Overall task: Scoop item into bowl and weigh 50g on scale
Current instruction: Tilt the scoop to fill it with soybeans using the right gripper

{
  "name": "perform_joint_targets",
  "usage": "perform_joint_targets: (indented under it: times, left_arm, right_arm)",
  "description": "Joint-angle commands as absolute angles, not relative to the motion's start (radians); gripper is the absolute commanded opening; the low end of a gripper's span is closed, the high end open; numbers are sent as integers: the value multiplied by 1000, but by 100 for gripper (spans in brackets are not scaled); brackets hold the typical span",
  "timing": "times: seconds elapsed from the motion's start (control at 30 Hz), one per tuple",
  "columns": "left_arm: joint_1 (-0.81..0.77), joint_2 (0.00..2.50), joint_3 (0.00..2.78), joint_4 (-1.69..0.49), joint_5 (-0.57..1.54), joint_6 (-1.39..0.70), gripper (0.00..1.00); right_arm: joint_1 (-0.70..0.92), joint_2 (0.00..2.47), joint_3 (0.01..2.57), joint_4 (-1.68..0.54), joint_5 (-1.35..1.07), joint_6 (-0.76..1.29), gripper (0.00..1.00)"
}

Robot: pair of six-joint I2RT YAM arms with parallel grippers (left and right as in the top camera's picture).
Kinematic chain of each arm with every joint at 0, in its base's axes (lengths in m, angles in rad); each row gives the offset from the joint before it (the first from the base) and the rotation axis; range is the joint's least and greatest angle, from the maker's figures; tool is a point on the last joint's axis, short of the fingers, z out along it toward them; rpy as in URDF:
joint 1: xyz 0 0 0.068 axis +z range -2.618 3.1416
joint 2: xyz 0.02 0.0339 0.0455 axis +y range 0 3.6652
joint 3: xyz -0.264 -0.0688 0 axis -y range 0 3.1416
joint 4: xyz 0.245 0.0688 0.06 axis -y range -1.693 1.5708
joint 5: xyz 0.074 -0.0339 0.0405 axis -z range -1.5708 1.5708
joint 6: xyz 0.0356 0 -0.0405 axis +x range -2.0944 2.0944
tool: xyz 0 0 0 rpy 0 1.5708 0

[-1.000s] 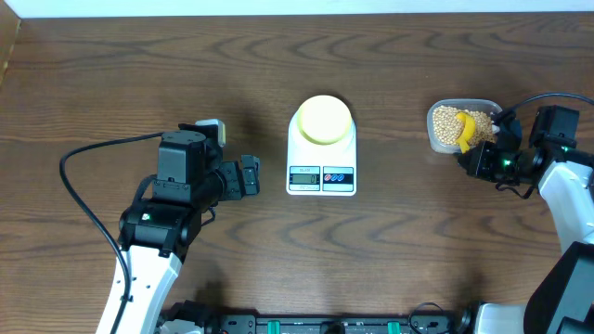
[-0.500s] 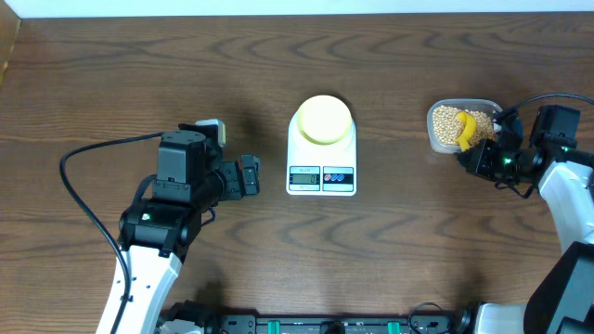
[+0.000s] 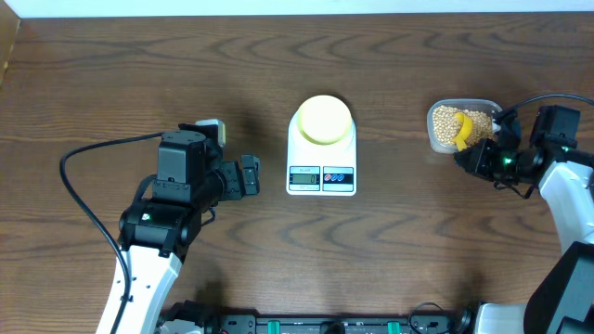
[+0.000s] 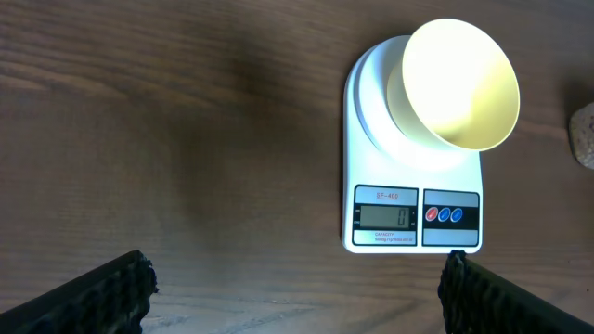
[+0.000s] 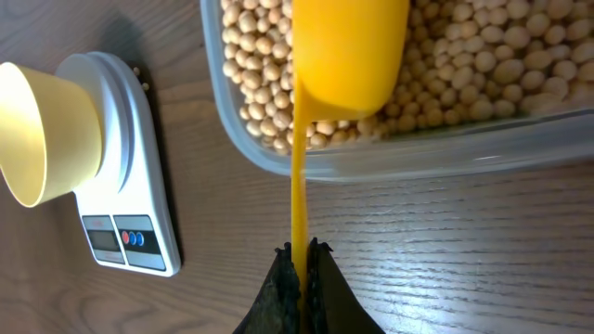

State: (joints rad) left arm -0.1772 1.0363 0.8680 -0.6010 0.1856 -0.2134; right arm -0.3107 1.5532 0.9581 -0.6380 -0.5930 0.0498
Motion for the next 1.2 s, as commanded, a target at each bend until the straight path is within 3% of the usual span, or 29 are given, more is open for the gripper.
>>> perform_joint_targets:
  times: [0.0, 1.17]
  left_arm:
    - [-171, 1038, 870, -600, 191, -223, 100]
    - [-171, 1038, 870, -600, 191, -223, 100]
  right_arm:
    - [-324, 1558, 947, -634, -620, 55, 1]
    - [-324, 1558, 946, -619, -672, 154, 1]
